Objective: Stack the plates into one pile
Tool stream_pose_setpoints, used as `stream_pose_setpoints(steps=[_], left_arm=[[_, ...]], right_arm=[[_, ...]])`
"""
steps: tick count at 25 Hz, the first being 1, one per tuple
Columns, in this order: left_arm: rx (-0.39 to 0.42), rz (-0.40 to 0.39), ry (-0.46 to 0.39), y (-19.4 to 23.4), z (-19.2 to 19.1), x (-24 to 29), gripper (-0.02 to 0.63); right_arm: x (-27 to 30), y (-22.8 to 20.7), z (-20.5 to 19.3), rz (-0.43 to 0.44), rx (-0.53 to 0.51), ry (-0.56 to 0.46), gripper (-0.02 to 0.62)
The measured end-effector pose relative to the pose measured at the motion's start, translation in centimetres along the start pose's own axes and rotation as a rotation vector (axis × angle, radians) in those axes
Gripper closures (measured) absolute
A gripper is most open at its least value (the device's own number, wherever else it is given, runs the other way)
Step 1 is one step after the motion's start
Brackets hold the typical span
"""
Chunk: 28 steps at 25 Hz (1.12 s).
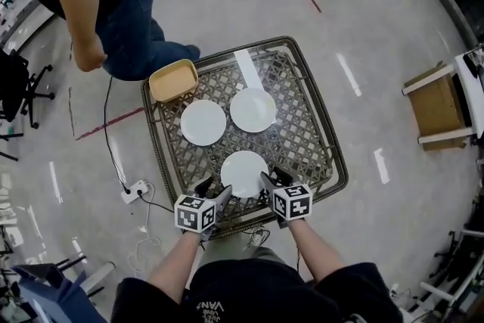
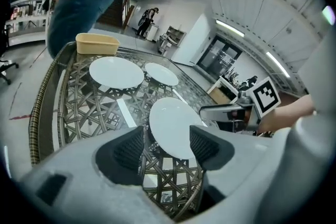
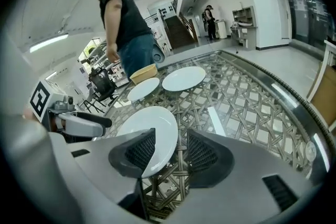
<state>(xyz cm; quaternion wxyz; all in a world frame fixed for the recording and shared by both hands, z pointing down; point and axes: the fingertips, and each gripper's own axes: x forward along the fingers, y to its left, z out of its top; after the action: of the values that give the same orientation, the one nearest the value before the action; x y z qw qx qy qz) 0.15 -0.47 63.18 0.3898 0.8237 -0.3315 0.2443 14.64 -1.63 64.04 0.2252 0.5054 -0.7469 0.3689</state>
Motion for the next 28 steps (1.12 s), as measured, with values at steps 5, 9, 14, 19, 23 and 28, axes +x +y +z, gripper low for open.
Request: stream_pose_setpoints(steps=[5, 9, 14, 19, 23, 28], left_arm=[[-0.065, 0.005, 0.071, 0.6, -0.9, 1.7, 0.330], [-0.103, -0.001, 0.105, 0.3, -1.7, 2.2, 0.330], [-0.124, -0.044, 0.110, -0.4, -1.6, 2.4, 0.336], [-0.149, -0.063, 0.109, -0.7, -1.5, 2.6, 0.334], [-0.141, -0.064, 0.084, -0.7, -0.6, 2.3, 0.334], [-0.147, -0.053, 0.025, 0.3, 2.0, 1.3, 0.334]], right_arm=[[1.6, -0.1, -0.9, 0.012, 0.029, 0.072, 0.413], [1.6, -0.2, -1.1, 0.007, 0.049, 0.092, 0.416], [1.8, 0.5, -1.1, 0.042, 0.056, 0.113, 0.442], [2.0, 0.6, -1.0, 0.033, 0.086, 0.111, 0.437], [2.0, 0.8, -0.1, 0.033, 0.080, 0.099, 0.437], [2.5, 1.9, 3.5, 0.058, 0.062, 0.041, 0.437]])
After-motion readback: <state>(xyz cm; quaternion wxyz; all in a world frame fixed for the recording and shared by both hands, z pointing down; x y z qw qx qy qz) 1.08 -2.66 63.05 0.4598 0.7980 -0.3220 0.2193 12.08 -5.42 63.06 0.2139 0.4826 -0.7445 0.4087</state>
